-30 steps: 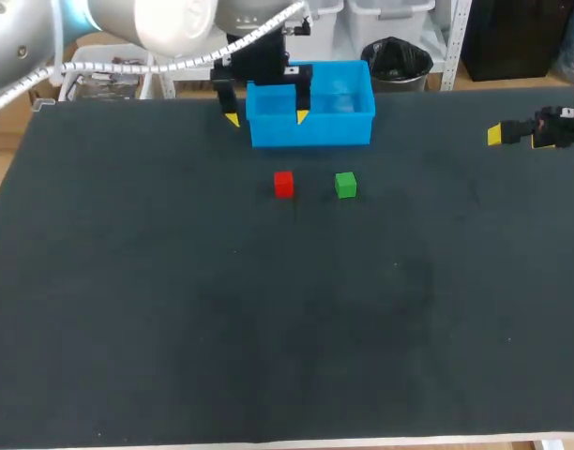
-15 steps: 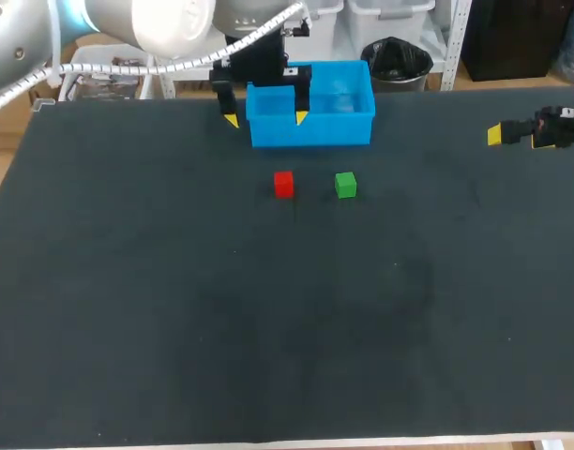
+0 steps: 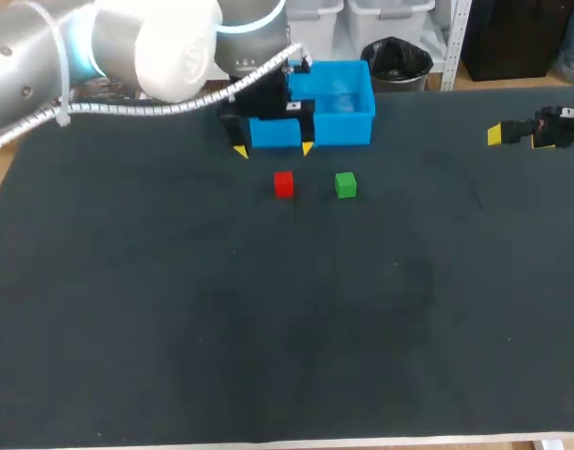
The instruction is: Use the left arm to pick the red cube and place it into the blue plastic box first, then use the right arm to grasp the green cube and put it into the same blue plastic box after the first action is fully finished.
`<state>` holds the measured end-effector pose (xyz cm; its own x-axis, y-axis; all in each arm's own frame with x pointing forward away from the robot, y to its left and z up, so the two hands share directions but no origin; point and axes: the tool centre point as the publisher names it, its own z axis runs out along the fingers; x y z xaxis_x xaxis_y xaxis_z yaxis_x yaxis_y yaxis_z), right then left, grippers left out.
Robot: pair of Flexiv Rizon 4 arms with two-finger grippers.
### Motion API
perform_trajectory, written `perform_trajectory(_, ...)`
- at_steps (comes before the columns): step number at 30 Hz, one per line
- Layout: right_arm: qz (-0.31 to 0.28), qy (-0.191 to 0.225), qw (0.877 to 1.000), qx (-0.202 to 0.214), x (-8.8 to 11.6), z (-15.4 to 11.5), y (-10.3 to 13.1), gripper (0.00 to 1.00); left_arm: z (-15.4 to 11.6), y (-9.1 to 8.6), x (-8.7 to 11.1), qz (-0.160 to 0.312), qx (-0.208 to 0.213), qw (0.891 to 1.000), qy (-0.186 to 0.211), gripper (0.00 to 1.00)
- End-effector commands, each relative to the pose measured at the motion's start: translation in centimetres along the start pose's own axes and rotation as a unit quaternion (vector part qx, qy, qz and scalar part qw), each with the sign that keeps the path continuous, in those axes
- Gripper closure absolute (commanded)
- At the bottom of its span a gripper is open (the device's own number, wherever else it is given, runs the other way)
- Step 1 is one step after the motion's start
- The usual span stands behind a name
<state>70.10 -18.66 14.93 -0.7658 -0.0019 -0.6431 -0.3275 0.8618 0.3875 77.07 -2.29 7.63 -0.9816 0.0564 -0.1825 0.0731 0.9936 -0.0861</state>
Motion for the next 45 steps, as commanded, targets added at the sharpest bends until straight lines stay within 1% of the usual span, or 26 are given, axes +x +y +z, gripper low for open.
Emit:
perform_trajectory(1,0.0,0.0,1.0,0.0,0.0,0.0,0.0,0.0,1.9,-0.7,-0.4,0.004,-0.007,1.0,0.016,0.0)
perform_trajectory(3,0.0,0.0,1.0,0.0,0.0,0.0,0.0,0.0,2.6,-0.8,-0.3,0.002,-0.017,1.0,0.022,0.0)
perform_trajectory(7,0.0,0.0,1.0,0.0,0.0,0.0,0.0,0.0,3.8,-0.7,-0.3,-0.003,-0.02,0.999,0.027,0.0)
perform_trajectory(17,0.0,0.0,1.0,0.0,0.0,0.0,0.0,0.0,5.5,-0.5,-1.2,-0.018,-0.025,0.999,0.031,0.0)
perform_trajectory(25,0.0,0.0,1.0,0.0,0.0,0.0,0.0,0.0,7.4,0.0,-0.9,-0.02,-0.035,0.998,0.042,0.0)
perform_trajectory(37,0.0,0.0,1.0,0.0,0.0,0.0,0.0,0.0,8.9,0.2,-1.0,-0.022,-0.044,0.998,0.049,0.0)
perform_trajectory(38,0.0,0.0,1.0,0.0,0.0,0.0,0.0,0.0,8.9,0.2,-1.0,-0.022,-0.045,0.998,0.05,0.15)
perform_trajectory(40,0.0,0.0,1.0,0.0,0.0,0.0,0.0,0.0,9.1,0.3,-1.0,-0.023,-0.045,0.997,0.05,0.54)
perform_trajectory(42,0.0,0.0,1.0,0.0,0.0,0.0,0.0,0.0,9.2,0.3,-1.1,-0.025,-0.045,0.997,0.052,0.87)
perform_trajectory(44,0.0,0.0,1.0,0.0,0.0,0.0,0.0,0.0,9.3,0.3,-1.1,-0.025,-0.045,0.997,0.053,1.0)
perform_trajectory(45,0.0,0.0,1.0,0.0,0.0,0.0,0.0,0.0,9.3,0.3,-1.1,-0.025,-0.045,0.997,0.054,1.0)
